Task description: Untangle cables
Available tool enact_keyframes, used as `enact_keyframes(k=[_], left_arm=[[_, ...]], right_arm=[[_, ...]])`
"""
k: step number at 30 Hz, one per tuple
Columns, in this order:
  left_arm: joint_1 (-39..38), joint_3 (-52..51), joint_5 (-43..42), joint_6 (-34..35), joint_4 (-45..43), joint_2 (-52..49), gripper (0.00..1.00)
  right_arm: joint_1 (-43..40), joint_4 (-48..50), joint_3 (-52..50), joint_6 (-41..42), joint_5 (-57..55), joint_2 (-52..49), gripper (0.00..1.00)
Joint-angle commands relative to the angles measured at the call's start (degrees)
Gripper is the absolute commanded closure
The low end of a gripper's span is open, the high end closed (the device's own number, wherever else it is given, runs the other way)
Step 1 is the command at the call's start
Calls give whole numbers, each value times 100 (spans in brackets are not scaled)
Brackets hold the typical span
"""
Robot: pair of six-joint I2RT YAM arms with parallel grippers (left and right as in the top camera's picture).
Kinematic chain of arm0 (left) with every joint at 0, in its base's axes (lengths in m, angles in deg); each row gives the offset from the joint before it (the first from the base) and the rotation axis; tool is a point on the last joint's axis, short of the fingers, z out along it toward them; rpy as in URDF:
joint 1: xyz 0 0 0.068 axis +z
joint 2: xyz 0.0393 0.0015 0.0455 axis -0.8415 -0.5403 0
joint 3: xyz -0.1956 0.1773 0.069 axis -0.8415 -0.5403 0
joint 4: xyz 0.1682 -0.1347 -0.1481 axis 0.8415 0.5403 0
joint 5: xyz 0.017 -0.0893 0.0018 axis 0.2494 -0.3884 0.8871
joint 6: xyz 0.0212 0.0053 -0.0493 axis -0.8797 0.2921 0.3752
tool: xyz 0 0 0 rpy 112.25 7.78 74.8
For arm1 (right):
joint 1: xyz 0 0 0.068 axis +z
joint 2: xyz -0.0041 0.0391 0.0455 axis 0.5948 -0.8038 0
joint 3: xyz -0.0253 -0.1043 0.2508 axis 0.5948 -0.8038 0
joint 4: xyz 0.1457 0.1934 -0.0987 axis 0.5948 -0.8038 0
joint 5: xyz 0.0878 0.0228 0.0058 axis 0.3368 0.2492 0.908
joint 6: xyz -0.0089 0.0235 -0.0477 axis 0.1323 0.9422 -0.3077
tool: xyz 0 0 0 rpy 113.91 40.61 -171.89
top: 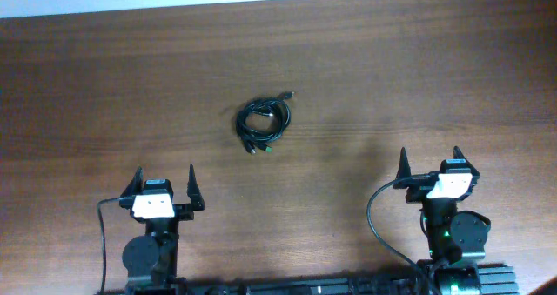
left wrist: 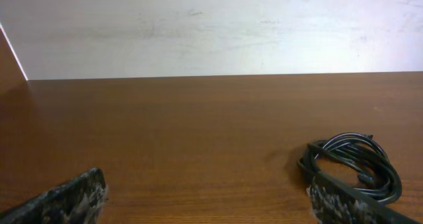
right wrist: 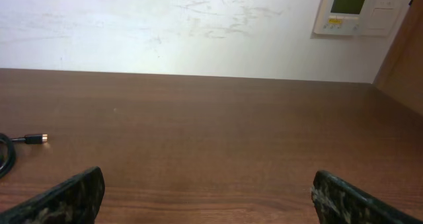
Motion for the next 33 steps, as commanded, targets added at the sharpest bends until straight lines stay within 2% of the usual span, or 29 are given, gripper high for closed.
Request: enact_keyframes(k=[1, 27, 30, 33], left_arm=[[28, -31, 22, 59, 7, 37, 1], [28, -31, 20, 59, 7, 37, 1], [28, -31, 37, -94, -551, 37, 1], [28, 26, -511, 151, -809, 17, 1]], right_arm=[[31, -13, -31, -17, -131, 39, 1], [31, -22, -31, -17, -131, 37, 1], [31, -26, -31, -20, -131, 37, 2], [31, -26, -31, -17, -131, 37, 1]])
